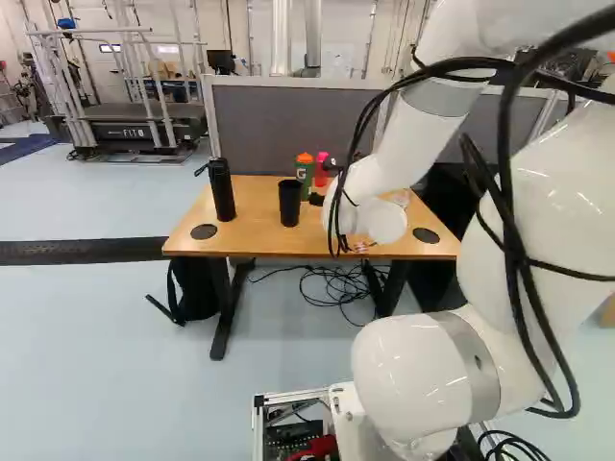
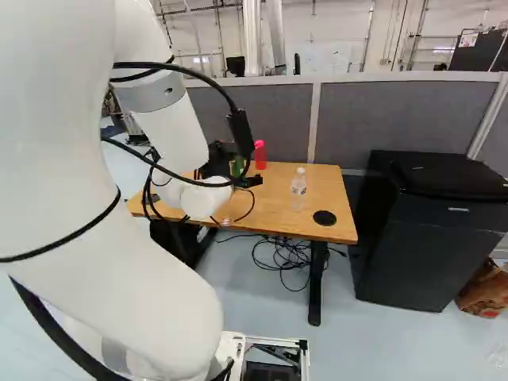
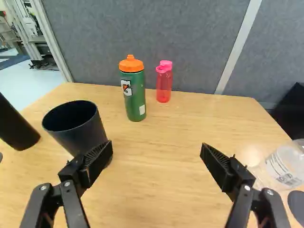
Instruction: Pick up the green bottle from the table
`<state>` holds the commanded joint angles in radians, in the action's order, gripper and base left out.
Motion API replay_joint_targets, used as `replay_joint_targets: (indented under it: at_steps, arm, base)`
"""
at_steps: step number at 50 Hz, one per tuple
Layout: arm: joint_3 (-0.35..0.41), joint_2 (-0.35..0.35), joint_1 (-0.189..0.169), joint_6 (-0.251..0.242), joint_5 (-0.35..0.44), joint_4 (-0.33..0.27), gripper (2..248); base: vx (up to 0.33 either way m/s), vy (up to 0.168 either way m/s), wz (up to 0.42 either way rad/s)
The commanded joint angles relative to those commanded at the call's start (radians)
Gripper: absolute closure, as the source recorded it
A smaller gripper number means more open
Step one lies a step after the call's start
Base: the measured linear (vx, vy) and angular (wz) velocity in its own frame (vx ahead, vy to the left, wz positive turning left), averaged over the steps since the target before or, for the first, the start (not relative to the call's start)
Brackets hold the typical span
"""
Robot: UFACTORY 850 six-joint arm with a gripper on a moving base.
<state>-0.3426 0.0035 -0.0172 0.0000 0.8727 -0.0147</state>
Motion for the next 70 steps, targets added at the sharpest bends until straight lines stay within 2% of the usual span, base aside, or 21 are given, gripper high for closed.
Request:
replay_joint_targets:
  at_steps: [21, 47, 70]
  arm:
    - [-0.091, -0.088, -0.048, 0.000, 0.000, -0.052, 3]
    - [-0.200, -0.186, -0.114, 0.000, 0.000, -0.209, 3]
    - [-0.322, -0.291, -0.118, 0.000, 0.000, -0.358, 3]
  base:
    - [0.000, 0.000, 0.000]
    - [0.000, 0.000, 0.000]
    - [0.000, 0.000, 0.000]
